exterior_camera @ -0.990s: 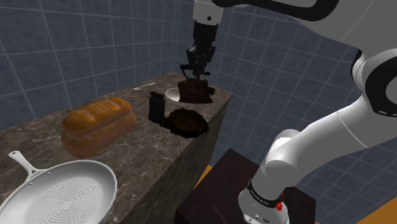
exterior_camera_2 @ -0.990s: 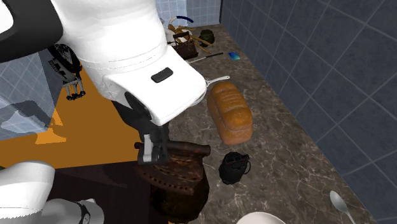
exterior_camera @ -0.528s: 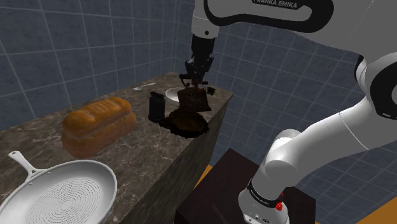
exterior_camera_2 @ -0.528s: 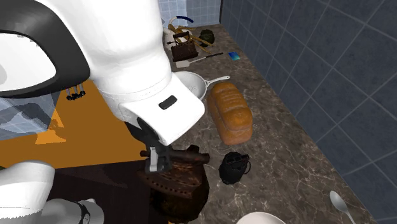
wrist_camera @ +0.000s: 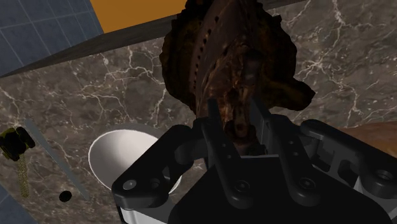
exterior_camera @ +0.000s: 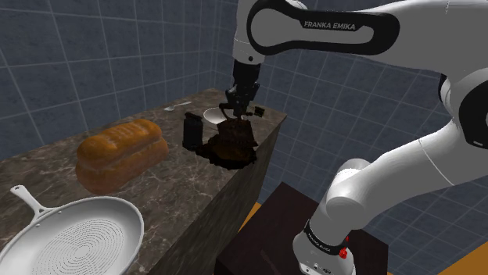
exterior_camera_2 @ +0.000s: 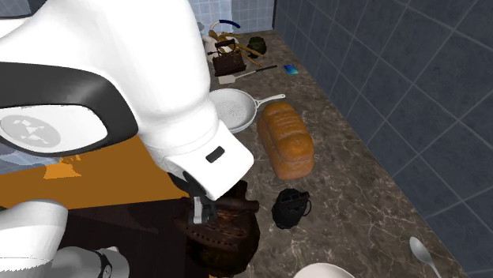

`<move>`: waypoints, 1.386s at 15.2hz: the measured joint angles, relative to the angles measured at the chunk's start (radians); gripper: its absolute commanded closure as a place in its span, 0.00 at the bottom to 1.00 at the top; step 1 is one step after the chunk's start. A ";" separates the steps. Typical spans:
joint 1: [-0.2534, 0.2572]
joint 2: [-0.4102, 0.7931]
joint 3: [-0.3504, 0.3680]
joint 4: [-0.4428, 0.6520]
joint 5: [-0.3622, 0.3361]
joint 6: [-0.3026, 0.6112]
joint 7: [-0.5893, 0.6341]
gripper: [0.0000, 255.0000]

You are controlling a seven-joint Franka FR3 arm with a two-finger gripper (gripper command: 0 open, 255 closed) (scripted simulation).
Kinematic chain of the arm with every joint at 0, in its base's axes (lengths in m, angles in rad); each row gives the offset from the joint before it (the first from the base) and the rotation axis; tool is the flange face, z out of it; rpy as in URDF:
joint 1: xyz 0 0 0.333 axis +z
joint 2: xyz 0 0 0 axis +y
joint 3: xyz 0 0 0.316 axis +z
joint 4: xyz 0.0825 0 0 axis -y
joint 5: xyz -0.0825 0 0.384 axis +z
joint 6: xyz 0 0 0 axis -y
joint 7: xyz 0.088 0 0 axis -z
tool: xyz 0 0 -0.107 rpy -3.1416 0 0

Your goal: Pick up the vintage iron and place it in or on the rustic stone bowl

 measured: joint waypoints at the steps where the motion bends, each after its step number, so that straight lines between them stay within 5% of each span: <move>1: 0.000 -0.001 0.000 -0.012 0.000 0.012 0.000 1.00; 8: 0.001 -0.007 0.001 -0.042 0.001 0.035 0.003 1.00; 9: 0.001 -0.006 0.001 -0.042 0.001 0.035 0.003 0.00; 15: 0.001 -0.007 0.001 -0.041 0.001 0.036 0.003 0.00; 21: 0.001 0.009 0.005 0.092 0.002 -0.081 0.004 0.00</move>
